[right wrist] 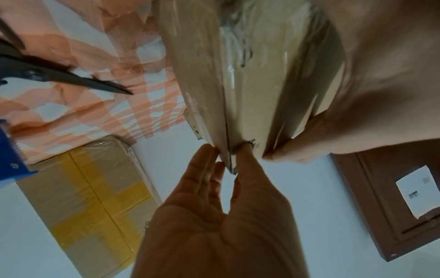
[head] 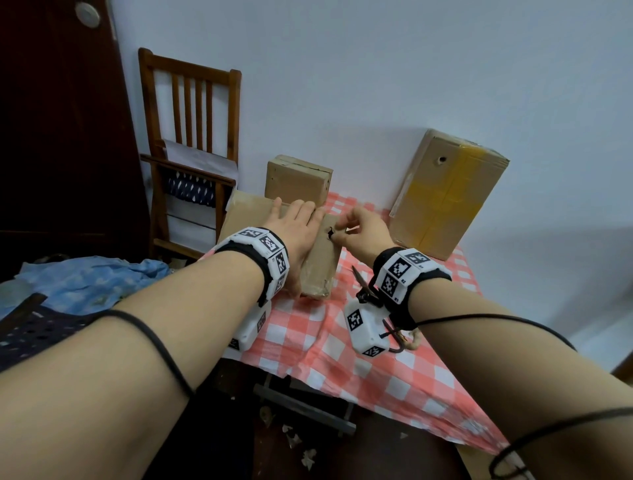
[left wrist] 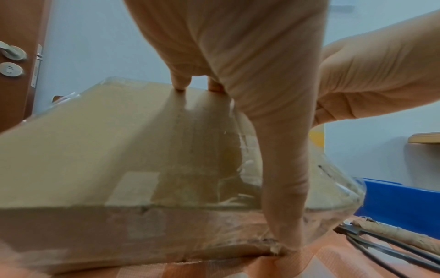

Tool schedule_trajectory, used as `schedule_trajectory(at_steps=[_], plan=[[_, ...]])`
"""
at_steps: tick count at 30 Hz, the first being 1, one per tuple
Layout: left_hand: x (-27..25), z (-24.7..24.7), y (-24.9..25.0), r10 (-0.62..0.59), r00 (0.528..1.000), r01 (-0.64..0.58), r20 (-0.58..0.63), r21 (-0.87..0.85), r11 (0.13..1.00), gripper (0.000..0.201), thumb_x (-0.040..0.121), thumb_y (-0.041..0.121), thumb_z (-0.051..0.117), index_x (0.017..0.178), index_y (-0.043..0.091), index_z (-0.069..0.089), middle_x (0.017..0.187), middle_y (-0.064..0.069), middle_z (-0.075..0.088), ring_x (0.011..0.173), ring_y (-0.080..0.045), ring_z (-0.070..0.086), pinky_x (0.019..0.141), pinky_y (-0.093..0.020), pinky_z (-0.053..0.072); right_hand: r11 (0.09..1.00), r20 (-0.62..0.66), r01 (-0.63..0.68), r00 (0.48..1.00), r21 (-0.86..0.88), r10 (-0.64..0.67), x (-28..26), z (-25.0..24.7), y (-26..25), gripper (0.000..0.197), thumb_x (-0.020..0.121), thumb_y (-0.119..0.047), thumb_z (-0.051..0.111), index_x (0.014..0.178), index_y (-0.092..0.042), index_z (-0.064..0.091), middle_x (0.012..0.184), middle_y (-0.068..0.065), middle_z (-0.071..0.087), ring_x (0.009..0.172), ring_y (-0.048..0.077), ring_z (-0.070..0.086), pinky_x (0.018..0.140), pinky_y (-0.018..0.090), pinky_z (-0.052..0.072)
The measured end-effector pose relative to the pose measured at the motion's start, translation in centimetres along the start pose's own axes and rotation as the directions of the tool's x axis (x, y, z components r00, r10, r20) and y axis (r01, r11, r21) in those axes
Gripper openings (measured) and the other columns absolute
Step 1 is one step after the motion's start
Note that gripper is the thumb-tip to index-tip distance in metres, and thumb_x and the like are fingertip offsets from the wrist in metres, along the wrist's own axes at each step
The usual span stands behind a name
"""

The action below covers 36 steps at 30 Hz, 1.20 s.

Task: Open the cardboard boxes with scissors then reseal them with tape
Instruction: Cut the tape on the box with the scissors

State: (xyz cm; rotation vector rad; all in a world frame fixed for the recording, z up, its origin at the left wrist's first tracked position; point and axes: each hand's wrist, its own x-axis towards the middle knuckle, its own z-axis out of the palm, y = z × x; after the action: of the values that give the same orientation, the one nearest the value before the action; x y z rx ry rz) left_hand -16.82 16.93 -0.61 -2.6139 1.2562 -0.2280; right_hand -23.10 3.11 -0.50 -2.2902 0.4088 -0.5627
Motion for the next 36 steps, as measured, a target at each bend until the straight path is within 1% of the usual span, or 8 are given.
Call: schedule_trajectory(at_steps=[6, 12, 16, 19, 21, 25, 28, 36], plan=[[-0.1, -0.2, 0.1, -0.005, 1.0, 0.005, 0.01, 0.002, 1.0, 0.158, 0.041, 0.061, 0.087, 0.149, 0.006, -0.013, 0.154, -0.012, 0.002, 0.144, -0.031, 0.003, 0.116, -0.058, 0.008, 0.869, 0.084, 0.21, 0.978, -0.448, -0.193, -0.5, -2.0, -0.6, 0.025, 0.086, -0.008, 0.052, 0.09, -0.022, 0.072, 0.106, -0.001, 0.049, 0.095, 0.014, 0.047, 0.075, 0.026, 0.041], [-0.1, -0.2, 0.0, 0.002, 1.0, -0.002, -0.008, 0.005, 1.0, 0.158, 0.038, 0.061, 0.088, 0.149, 0.005, -0.01, 0.15, -0.012, 0.008, 0.142, -0.031, 0.009, 0.116, -0.058, 0.011, 0.293, 0.503, 0.602, 0.791, -0.743, -0.348, 0.1, -2.9, -2.0, 0.025, 0.089, -0.023, 0.054, 0.108, -0.029, 0.069, 0.119, 0.002, 0.049, 0.112, 0.023, 0.043, 0.08, 0.031, 0.036], [-0.1, -0.1, 0.1, 0.014, 1.0, -0.014, -0.025, 0.028, 1.0, 0.15, 0.037, 0.062, 0.086, 0.146, 0.005, 0.002, 0.145, -0.011, 0.015, 0.138, -0.031, 0.015, 0.115, -0.058, 0.013, -0.094, 0.66, 0.657, 0.721, -0.748, -0.213, 0.9, -2.6, -2.9, 0.007, 0.06, -0.025, 0.075, 0.066, -0.029, 0.073, 0.085, -0.005, 0.062, 0.083, 0.019, 0.059, 0.064, 0.026, 0.044], [-0.1, -0.1, 0.1, 0.021, 0.999, -0.02, -0.035, 0.029, 0.999, 0.145, 0.035, 0.063, 0.086, 0.144, 0.005, 0.01, 0.14, -0.01, 0.02, 0.134, -0.03, 0.019, 0.114, -0.058, 0.015, -0.273, 0.719, 0.671, 0.68, -0.689, -0.144, 1.5, -2.1, -3.5, 0.008, 0.072, -0.027, 0.066, 0.075, -0.027, 0.074, 0.091, -0.009, 0.063, 0.09, 0.017, 0.057, 0.071, 0.027, 0.041], [0.0, -0.2, 0.1, 0.021, 0.999, -0.02, -0.036, 0.032, 0.999, 0.144, 0.034, 0.063, 0.086, 0.144, 0.005, 0.013, 0.138, -0.009, 0.022, 0.133, -0.029, 0.02, 0.114, -0.058, 0.015, -0.301, 0.739, 0.678, 0.645, -0.671, -0.193, 1.6, -1.8, -4.1, 0.012, 0.081, -0.024, 0.062, 0.083, -0.026, 0.073, 0.096, -0.009, 0.065, 0.095, 0.016, 0.057, 0.077, 0.027, 0.041], [-0.1, -0.2, 0.1, 0.021, 1.0, -0.021, -0.023, 0.035, 0.999, 0.144, 0.036, 0.065, 0.085, 0.145, 0.005, 0.011, 0.139, -0.009, 0.02, 0.135, -0.029, 0.017, 0.115, -0.057, 0.013, -0.225, 0.774, 0.742, 0.621, -0.631, -0.124, 2.4, -1.5, -4.8, 0.019, 0.047, -0.025, 0.08, 0.04, -0.025, 0.061, 0.05, -0.015, 0.058, 0.052, 0.009, 0.056, 0.057, 0.016, 0.042], [0.0, -0.1, 0.0, 0.016, 1.0, -0.016, -0.021, 0.021, 1.0, 0.151, 0.035, 0.064, 0.085, 0.147, 0.004, 0.003, 0.144, -0.01, 0.017, 0.138, -0.029, 0.015, 0.115, -0.058, 0.012, -0.306, 0.766, 0.709, 0.629, -0.635, -0.132, 2.3, -1.5, -4.2, 0.022, 0.042, -0.027, 0.082, 0.039, -0.025, 0.06, 0.047, -0.016, 0.056, 0.049, 0.008, 0.055, 0.057, 0.015, 0.04], [0.1, -0.1, -0.1, 0.014, 1.0, -0.014, -0.023, 0.018, 1.0, 0.156, 0.034, 0.064, 0.085, 0.148, 0.004, -0.002, 0.145, -0.01, 0.015, 0.137, -0.03, 0.016, 0.115, -0.056, 0.014, -0.179, 0.755, 0.736, 0.615, -0.653, -0.226, 1.1, -1.9, -4.6, 0.03, 0.097, -0.01, 0.037, 0.109, -0.009, 0.064, 0.116, 0.004, 0.061, 0.108, 0.025, 0.054, 0.093, 0.031, 0.036]])
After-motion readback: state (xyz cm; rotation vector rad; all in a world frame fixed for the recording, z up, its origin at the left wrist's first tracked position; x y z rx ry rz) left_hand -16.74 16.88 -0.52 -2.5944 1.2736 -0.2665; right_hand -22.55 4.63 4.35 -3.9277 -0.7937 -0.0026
